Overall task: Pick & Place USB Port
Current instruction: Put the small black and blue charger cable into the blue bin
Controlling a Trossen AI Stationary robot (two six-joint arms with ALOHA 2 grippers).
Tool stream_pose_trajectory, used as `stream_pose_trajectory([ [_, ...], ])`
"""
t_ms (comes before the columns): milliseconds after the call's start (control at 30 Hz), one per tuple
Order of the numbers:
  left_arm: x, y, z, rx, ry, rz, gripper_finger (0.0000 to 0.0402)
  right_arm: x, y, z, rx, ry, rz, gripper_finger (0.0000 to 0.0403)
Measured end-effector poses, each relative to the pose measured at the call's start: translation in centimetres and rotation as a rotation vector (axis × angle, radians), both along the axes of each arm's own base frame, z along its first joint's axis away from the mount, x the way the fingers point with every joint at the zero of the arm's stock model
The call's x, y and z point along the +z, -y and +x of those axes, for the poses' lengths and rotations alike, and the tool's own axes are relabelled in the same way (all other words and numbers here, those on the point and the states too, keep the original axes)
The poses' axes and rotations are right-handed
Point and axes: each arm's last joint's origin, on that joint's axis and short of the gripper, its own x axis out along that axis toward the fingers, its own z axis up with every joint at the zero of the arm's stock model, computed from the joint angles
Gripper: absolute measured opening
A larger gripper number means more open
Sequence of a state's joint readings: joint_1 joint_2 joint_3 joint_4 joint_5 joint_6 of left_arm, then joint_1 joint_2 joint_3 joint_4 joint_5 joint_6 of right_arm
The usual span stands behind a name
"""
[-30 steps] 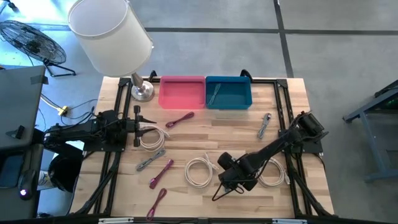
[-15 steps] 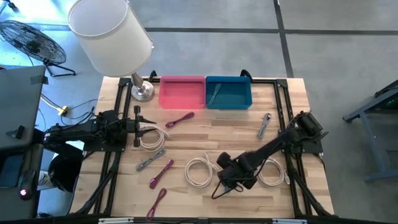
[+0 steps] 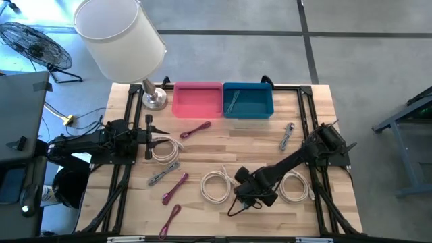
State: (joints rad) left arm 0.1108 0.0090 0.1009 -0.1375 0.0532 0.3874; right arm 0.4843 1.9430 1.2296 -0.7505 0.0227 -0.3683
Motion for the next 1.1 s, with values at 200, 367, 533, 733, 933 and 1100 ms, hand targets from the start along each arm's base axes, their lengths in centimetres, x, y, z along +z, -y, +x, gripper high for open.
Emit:
stream_pose_trajectory([
  [200,0.0,0.0,0.0,0.001,0.001,0.000,0.0115,-0.1,0.4,0.1,-0.060,-0.003,-0.014,0.0132],
  [367,0.1,0.0,0.0,0.008,0.001,0.008,0.0115,-0.1,1.0,0.7,-0.146,0.054,-0.057,0.0022],
  [533,0.1,0.0,0.0,0.015,0.001,0.009,0.0115,0.0,2.0,1.1,-0.237,0.114,-0.153,0.0011],
  [733,0.1,0.0,0.0,0.010,0.001,0.009,0.0115,0.3,3.9,1.3,-0.288,0.147,-0.307,0.0009],
  [933,0.1,0.0,0.0,-0.005,0.002,0.008,0.0115,2.5,6.3,1.2,-0.353,0.168,-0.444,0.0008],
  [1100,0.1,0.1,0.0,-0.045,0.002,0.006,0.0115,6.5,8.6,1.8,-0.409,0.277,-0.533,0.0008],
])
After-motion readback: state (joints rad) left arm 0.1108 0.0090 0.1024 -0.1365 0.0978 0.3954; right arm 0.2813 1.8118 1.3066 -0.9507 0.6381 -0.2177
